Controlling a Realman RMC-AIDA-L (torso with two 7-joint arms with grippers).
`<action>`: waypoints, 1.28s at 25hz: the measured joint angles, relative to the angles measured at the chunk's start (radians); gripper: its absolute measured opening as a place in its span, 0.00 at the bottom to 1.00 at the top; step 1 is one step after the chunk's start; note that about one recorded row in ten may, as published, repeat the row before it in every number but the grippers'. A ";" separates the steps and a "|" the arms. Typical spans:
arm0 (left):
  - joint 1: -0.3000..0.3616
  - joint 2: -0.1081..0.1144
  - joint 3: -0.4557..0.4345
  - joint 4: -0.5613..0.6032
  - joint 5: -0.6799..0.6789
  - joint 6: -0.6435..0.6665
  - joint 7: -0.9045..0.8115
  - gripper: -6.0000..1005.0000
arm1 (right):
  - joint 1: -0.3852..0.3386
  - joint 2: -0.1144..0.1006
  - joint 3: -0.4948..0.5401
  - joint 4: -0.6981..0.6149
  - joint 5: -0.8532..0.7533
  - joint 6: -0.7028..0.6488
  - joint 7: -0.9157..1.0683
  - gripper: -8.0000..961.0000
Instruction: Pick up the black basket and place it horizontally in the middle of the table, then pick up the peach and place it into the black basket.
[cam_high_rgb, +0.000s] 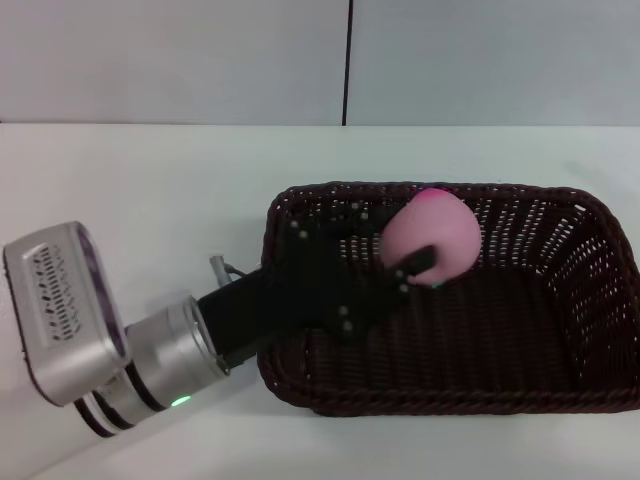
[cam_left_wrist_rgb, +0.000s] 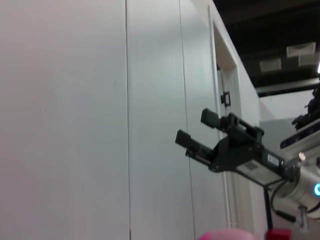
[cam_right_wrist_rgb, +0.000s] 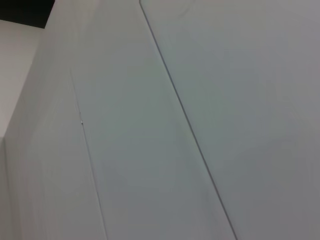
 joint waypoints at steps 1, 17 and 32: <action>0.000 0.000 -0.001 -0.027 0.000 -0.030 0.024 0.22 | -0.002 0.000 0.000 0.000 0.000 0.000 -0.001 0.71; 0.175 0.013 -0.273 0.072 -0.009 -0.032 0.017 0.82 | -0.012 0.003 0.129 0.210 0.000 -0.074 -0.191 0.71; 0.373 0.014 -0.760 0.242 -0.008 0.077 -0.040 0.81 | -0.074 0.011 0.467 0.738 0.002 -0.093 -0.802 0.71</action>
